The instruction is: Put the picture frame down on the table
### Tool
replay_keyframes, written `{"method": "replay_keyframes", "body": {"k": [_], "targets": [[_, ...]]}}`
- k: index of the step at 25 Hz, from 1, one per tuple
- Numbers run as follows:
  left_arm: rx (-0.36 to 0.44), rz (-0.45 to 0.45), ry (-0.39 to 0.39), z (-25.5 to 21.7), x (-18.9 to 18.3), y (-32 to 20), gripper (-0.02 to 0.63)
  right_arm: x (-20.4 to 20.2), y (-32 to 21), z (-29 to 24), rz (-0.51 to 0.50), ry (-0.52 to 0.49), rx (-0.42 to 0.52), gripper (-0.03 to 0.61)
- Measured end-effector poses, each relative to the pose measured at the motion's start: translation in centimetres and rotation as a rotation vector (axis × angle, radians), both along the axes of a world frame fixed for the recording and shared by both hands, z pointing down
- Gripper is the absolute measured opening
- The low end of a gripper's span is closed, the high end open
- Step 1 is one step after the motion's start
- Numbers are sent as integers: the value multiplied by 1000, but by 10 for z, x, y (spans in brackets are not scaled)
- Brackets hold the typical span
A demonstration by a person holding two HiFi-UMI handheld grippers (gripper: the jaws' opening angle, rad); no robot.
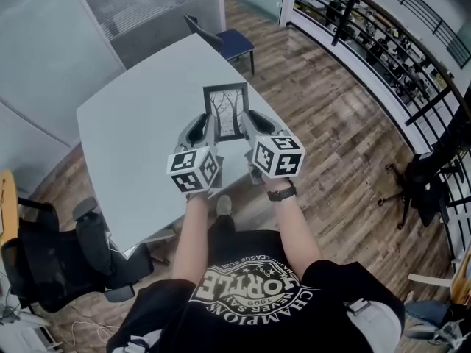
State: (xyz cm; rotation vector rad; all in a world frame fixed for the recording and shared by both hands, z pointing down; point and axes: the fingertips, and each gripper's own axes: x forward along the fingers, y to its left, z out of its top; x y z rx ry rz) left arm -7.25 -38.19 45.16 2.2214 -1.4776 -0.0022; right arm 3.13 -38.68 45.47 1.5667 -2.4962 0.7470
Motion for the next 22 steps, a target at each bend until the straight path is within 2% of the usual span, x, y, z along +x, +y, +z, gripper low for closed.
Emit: {"method": "replay_keyframes", "body": {"k": [2, 5, 8, 11, 16, 22], "targets": [[16, 8, -2, 12, 2, 24, 72, 2, 25, 10, -1, 0, 24, 67], [68, 11, 3, 24, 13, 103, 72, 13, 106, 20, -9, -9, 91, 67], [88, -12, -27, 9, 25, 167, 72, 25, 170, 5, -32, -37, 117, 67], [86, -16, -42, -17, 50, 207, 72, 50, 210, -22, -45, -56, 119, 67], [54, -42, -60, -32, 69, 236, 74, 69, 236, -37, -73, -73, 93, 67], [-18, -34, -66, 3, 49, 216, 74, 48, 215, -6, -71, -44, 28, 67]]}}
